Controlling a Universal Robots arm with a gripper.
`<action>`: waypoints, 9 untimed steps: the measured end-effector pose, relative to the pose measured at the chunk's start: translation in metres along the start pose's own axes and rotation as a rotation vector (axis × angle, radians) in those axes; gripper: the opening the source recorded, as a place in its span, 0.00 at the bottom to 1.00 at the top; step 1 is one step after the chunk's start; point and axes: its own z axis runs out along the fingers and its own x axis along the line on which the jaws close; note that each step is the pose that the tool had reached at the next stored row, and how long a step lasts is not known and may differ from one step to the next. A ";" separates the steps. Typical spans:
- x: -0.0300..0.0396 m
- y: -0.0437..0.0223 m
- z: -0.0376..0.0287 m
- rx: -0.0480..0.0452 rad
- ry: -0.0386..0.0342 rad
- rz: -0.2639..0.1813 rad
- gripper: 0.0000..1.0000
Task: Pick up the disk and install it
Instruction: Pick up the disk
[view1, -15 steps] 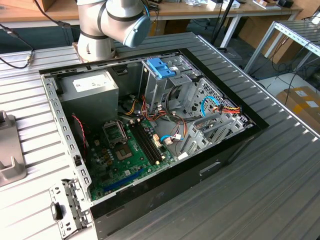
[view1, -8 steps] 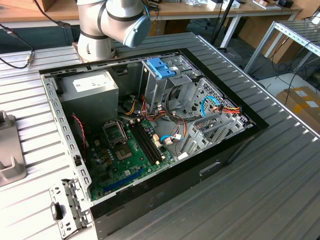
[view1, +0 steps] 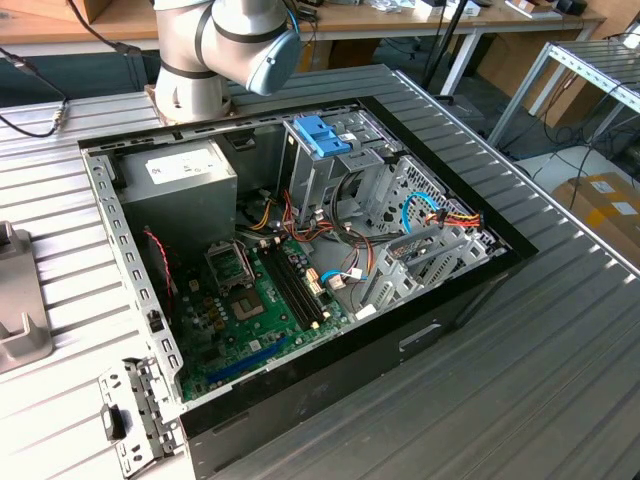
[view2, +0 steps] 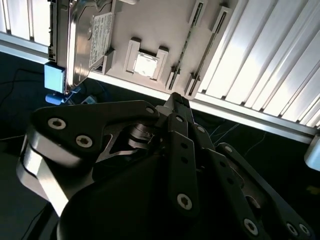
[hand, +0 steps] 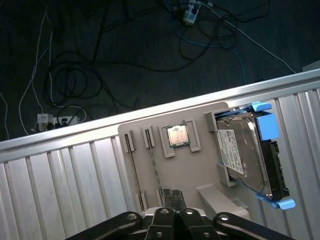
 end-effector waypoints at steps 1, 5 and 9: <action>0.0000 0.0000 0.0000 -0.0001 0.0002 -0.005 0.10; 0.0000 0.0000 0.0000 -0.0007 0.0012 -0.031 0.10; 0.0000 0.0000 0.0000 -0.0015 0.0025 -0.060 0.10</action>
